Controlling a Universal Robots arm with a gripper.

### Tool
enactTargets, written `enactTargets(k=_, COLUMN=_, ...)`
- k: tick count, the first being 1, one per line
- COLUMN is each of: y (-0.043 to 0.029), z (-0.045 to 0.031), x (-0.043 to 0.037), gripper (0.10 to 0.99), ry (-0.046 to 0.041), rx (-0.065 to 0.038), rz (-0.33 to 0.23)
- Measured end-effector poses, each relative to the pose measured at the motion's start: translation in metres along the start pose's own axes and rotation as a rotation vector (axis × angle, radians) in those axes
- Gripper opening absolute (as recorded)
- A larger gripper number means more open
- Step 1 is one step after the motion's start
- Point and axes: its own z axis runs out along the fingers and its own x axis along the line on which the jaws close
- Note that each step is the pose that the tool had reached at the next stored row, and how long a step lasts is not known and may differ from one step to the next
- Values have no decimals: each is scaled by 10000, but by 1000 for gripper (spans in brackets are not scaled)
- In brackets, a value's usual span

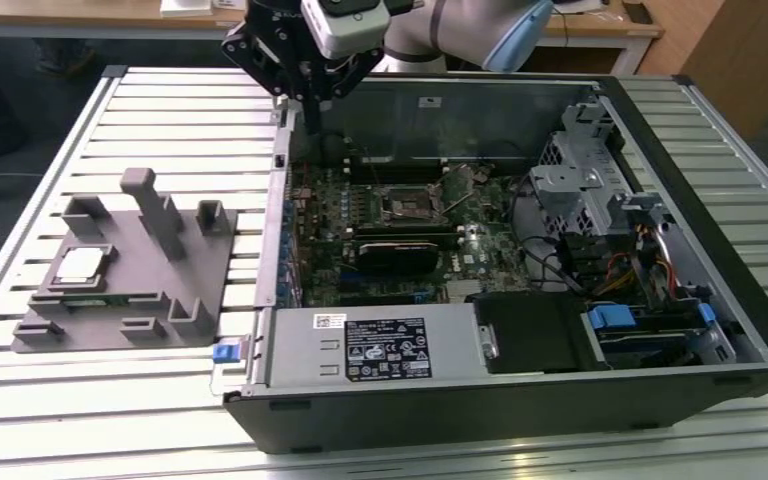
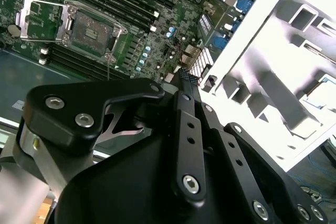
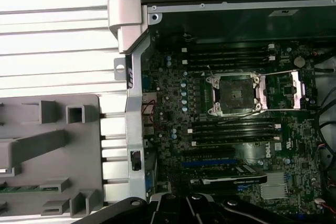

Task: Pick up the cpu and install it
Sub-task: 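Reach for the cpu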

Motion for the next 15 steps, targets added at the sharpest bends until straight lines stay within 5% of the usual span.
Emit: enactTargets(k=15, y=-8, z=6, x=108, gripper=106, ry=0, rx=0, rz=0)
